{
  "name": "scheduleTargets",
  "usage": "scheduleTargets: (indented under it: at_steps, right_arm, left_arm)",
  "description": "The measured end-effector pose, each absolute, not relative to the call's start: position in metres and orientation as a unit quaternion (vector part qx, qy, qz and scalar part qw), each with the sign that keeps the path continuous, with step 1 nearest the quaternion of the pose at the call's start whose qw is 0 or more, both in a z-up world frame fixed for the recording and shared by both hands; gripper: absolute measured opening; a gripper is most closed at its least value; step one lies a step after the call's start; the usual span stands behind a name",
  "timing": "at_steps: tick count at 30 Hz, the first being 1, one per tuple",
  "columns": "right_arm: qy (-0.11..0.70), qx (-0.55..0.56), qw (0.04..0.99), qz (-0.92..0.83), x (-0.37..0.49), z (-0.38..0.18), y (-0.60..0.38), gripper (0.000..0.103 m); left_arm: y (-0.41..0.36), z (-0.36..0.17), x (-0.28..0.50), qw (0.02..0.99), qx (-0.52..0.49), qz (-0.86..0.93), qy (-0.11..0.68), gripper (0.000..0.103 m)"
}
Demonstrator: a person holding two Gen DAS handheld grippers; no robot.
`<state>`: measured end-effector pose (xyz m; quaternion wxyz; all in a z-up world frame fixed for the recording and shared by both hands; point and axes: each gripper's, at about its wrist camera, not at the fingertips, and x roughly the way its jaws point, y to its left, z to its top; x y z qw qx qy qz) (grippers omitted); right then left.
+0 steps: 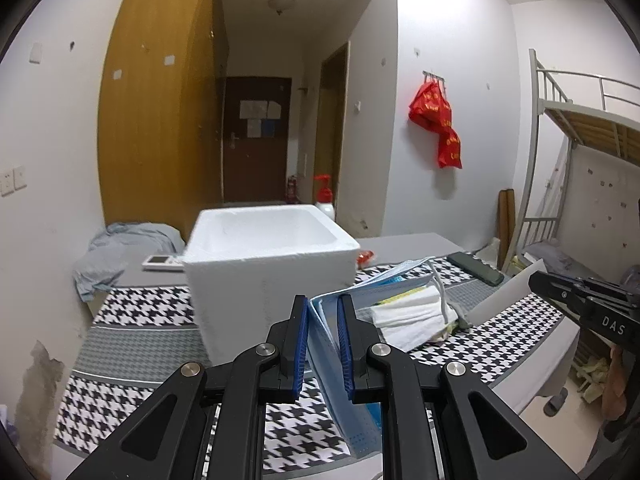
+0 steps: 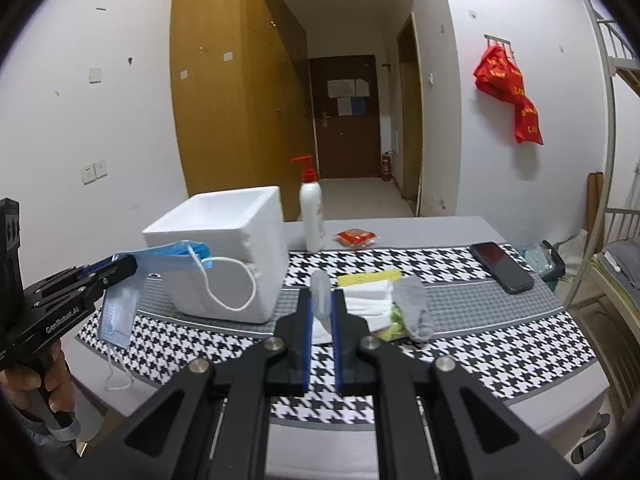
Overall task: Organize soft objects
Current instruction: 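Carry the white bottle with the right tool toward the white foam box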
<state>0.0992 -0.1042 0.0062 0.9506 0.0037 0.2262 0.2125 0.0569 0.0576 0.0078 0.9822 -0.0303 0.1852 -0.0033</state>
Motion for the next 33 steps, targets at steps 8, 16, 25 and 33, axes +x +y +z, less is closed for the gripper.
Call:
scheduleTargets:
  at_steps: [8, 16, 25, 33]
  right_arm:
    - [0.219, -0.002, 0.945, 0.244, 0.087, 0.011, -0.081, 0.011]
    - [0.216, -0.01, 0.937, 0.274, 0.081, 0.014, -0.056, 0.011]
    - [0.215, -0.019, 0.93, 0.296, 0.077, 0.015, -0.03, 0.011]
    - [0.211, -0.023, 0.928, 0.305, 0.08, 0.018, -0.014, 0.011]
  left_arm:
    - [0.076, 0.01, 0.04, 0.983, -0.032, 0.022, 0.178, 0.016]
    - [0.095, 0.013, 0.022, 0.984, -0.029, 0.051, 0.168, 0.016]
    - [0.112, 0.016, 0.007, 0.983, -0.03, 0.073, 0.163, 0.016]
    - [0.124, 0.021, 0.006, 0.984, -0.032, 0.077, 0.157, 0.016]
